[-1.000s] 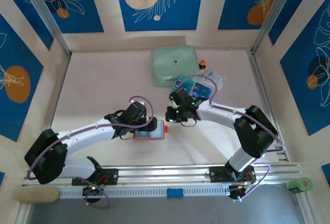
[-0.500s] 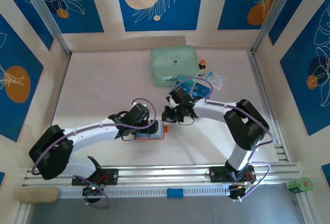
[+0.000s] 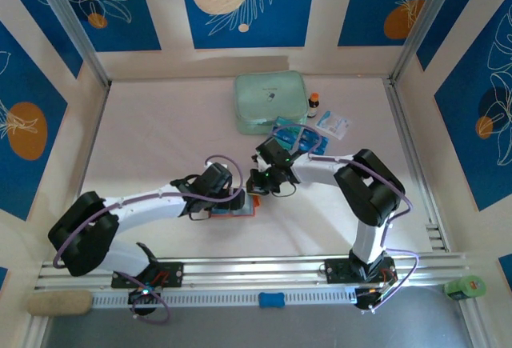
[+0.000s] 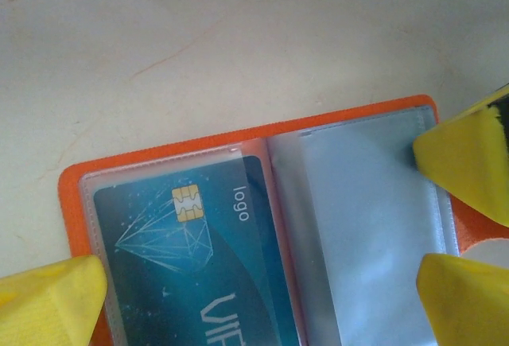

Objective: Put the credit cards into the card holder

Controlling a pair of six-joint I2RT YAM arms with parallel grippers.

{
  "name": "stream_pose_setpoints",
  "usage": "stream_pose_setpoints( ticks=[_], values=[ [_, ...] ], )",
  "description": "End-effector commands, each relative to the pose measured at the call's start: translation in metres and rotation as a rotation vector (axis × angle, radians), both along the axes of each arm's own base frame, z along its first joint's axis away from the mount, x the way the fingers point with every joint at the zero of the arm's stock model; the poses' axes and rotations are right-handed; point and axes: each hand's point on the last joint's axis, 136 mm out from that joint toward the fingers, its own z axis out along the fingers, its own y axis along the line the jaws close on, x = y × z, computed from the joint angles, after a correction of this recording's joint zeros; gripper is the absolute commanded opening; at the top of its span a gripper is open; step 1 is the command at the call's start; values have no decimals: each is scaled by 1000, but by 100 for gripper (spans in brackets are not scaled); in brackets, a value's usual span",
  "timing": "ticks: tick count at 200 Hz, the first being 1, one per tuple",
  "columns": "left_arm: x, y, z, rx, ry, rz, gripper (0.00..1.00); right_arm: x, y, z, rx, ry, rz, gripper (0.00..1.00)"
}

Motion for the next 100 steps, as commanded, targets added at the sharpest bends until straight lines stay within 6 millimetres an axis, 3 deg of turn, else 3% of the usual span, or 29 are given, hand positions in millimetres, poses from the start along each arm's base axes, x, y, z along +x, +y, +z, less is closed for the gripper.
stream_pose_setpoints(
  ticks=[1, 100],
  values=[
    [-4, 3, -8, 22, -1, -5, 100, -4, 14, -2, 25, 22, 33, 0],
    [-5, 21, -16, 108, 4, 23, 97, -6, 17, -8, 17, 35, 36, 0]
  ],
)
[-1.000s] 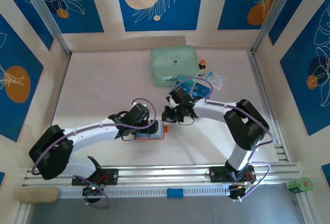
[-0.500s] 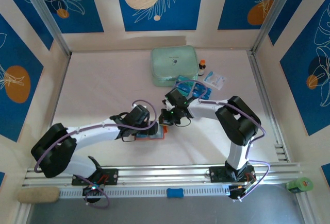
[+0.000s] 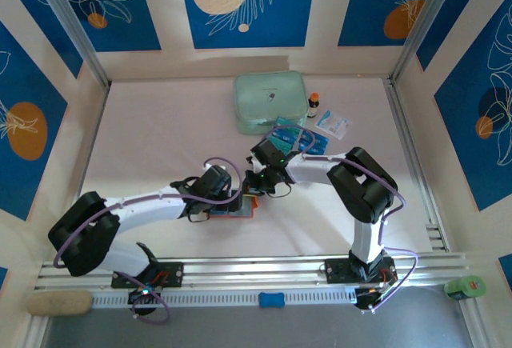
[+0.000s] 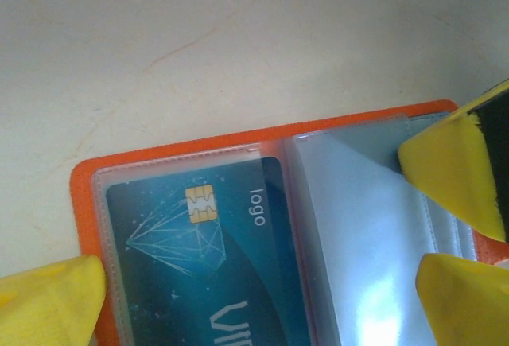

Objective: Put the credit cards into the card holder

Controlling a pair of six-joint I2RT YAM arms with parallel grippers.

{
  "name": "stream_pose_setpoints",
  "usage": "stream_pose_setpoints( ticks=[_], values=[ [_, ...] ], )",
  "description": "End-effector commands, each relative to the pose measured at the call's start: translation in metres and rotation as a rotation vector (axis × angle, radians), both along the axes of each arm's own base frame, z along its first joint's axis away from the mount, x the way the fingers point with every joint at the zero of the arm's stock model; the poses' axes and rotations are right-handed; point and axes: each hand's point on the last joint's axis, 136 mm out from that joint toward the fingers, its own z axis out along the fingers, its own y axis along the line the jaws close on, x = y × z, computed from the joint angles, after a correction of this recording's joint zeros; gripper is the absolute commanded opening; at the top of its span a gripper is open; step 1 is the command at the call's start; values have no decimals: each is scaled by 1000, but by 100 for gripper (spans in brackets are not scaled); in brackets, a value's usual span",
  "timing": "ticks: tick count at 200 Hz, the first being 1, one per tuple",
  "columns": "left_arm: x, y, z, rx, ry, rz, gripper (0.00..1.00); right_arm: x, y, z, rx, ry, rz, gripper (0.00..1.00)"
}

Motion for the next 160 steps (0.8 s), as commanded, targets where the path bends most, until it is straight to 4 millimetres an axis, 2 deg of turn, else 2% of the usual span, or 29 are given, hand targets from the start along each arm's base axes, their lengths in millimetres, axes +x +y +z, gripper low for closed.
stream_pose_setpoints(
  ticks=[1, 53, 91, 119, 160],
  values=[
    [-5, 13, -10, 78, 14, 9, 96, -4, 2, -4, -1, 28, 7, 0],
    [-10, 17, -25, 89, 32, 9, 86, -3, 3, -2, 3, 26, 8, 0],
    [-12, 16, -27, 66, 33, 13, 78, 2, 1, 17, 23, -16, 1, 0],
    [-13, 15, -27, 52, 31, 18, 76, 4, -1, 25, 29, -35, -16, 9],
    [-13, 16, -27, 48, 27, 19, 76, 0, -1, 18, 24, -17, -20, 21]
  ],
)
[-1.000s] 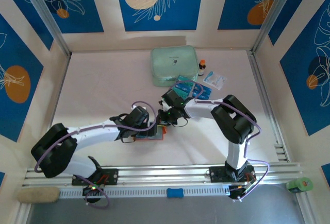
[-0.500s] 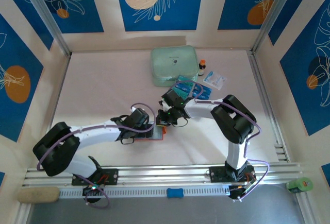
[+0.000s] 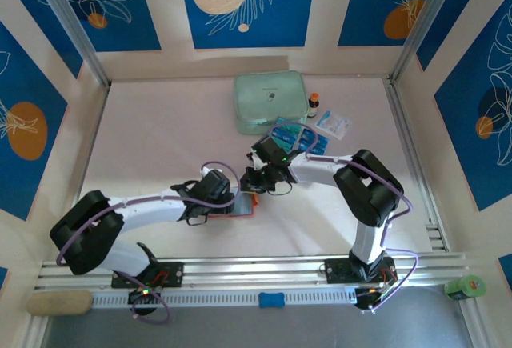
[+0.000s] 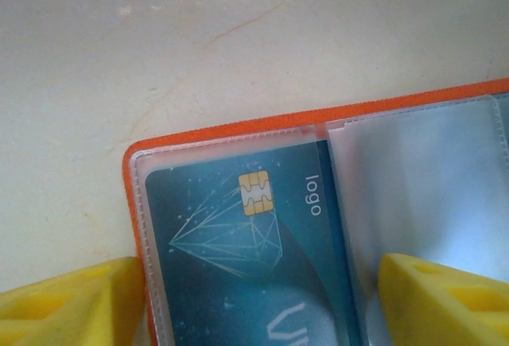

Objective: Put the credit cards into the card holder

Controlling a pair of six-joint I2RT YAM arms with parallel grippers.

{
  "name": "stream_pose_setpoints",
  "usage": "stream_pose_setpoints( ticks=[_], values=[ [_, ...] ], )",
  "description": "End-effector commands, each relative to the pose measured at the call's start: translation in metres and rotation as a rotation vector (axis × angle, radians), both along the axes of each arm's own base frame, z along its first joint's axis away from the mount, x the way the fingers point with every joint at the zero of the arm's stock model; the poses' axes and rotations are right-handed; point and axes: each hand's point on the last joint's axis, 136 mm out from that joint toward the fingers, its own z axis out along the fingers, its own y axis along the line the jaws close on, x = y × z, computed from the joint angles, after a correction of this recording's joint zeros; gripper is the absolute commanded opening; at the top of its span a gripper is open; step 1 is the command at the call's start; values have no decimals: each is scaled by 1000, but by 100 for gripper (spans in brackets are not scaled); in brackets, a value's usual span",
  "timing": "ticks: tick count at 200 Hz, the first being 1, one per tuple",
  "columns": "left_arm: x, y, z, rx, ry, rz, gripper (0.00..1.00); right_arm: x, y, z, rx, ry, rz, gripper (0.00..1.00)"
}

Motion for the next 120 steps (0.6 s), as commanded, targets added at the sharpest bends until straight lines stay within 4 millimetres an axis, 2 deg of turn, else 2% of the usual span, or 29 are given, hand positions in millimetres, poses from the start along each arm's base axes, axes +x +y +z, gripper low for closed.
stream_pose_setpoints(
  ticks=[1, 34, 120],
  values=[
    [-12, 1, -11, -9, 42, -6, 76, -4, -1, 1, -1, 12, -5, 22],
    [-11, 1, -10, -13, 36, -6, 76, -7, 1, -5, 0, 33, -10, 25],
    [-11, 0, -7, -20, 30, -7, 76, -15, 11, -17, 31, 100, -5, 25]
  ],
)
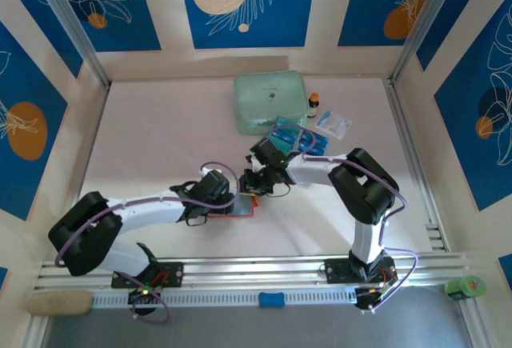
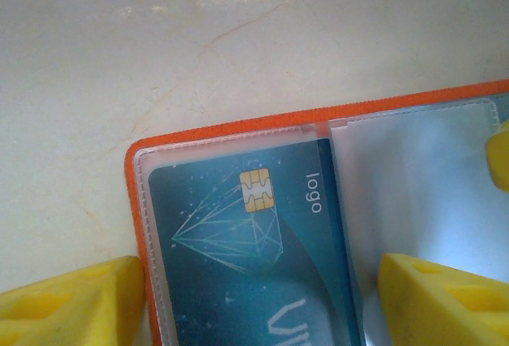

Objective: Put the credit cards into the card holder

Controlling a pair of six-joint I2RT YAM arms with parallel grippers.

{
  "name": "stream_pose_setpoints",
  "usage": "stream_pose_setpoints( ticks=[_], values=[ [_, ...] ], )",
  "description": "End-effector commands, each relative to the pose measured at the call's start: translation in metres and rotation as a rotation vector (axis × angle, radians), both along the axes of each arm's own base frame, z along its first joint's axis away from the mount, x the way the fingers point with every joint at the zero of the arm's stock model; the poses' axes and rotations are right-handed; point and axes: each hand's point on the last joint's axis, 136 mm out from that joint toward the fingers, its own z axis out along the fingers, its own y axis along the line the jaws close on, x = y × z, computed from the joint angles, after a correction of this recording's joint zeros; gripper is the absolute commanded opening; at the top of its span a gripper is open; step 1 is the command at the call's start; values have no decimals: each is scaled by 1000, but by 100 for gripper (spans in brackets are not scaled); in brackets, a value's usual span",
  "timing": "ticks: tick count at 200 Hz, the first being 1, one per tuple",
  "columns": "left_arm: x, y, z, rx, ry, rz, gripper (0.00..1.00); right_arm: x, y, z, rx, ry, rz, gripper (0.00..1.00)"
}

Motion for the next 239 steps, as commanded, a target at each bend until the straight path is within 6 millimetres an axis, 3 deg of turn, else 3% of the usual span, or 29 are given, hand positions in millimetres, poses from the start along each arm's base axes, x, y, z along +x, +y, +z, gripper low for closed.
stream_pose_setpoints(
  ticks=[1, 61, 106, 162, 239],
  values=[
    [-11, 0, -8, -12, 38, -7, 76, -11, 4, -7, 16, 59, 12, 25],
    [-9, -3, 0, -34, 21, -4, 81, -10, 10, 0, 93, 102, -10, 25],
    [-1, -2, 27, -61, -40, 11, 91, -8, 12, 13, 128, 96, -13, 25],
    [4, 18, 69, -80, -160, 73, 100, -12, 20, 37, 133, 65, 5, 28],
    [-2, 41, 82, -88, -208, 127, 100, -14, 43, 51, 123, 52, 31, 35]
  ],
)
